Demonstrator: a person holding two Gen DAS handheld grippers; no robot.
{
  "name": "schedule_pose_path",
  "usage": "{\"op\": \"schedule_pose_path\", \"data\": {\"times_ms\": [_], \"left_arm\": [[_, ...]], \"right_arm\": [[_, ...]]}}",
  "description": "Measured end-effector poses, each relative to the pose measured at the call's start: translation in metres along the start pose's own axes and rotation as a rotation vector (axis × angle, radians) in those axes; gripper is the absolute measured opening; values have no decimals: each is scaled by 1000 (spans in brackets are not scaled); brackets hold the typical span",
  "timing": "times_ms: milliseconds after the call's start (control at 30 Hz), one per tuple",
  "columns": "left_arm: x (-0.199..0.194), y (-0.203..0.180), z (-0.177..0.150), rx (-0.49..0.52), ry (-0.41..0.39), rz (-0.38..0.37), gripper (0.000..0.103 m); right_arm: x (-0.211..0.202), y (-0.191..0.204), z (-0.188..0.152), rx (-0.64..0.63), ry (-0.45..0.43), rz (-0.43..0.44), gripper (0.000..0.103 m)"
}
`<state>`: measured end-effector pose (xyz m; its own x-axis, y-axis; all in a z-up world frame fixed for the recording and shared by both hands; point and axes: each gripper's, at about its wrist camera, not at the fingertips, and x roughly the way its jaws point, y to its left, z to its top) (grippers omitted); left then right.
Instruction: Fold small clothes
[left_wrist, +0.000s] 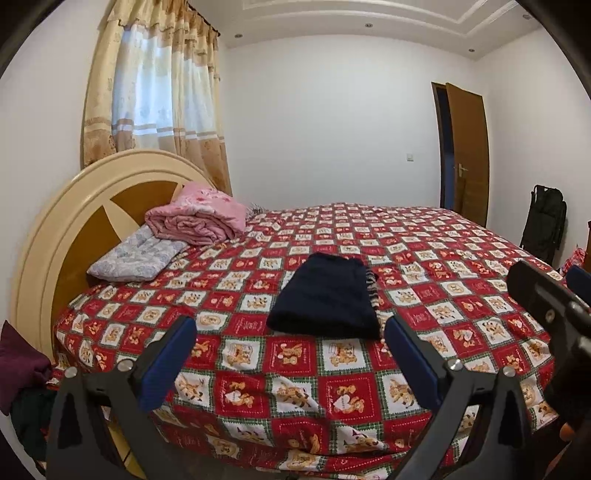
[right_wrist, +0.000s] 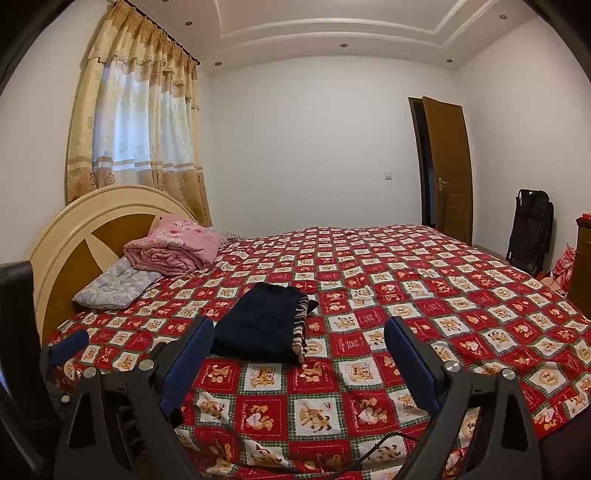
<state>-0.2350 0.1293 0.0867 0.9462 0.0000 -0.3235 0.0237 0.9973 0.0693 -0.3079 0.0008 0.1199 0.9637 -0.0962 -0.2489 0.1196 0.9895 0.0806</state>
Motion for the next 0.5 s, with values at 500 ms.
{"op": "schedule_pose_path", "data": {"times_ms": [500], "left_arm": [[7, 7, 7, -35, 31, -92, 103]], "right_arm": [[2, 0, 3, 2, 8, -2, 94]]}}
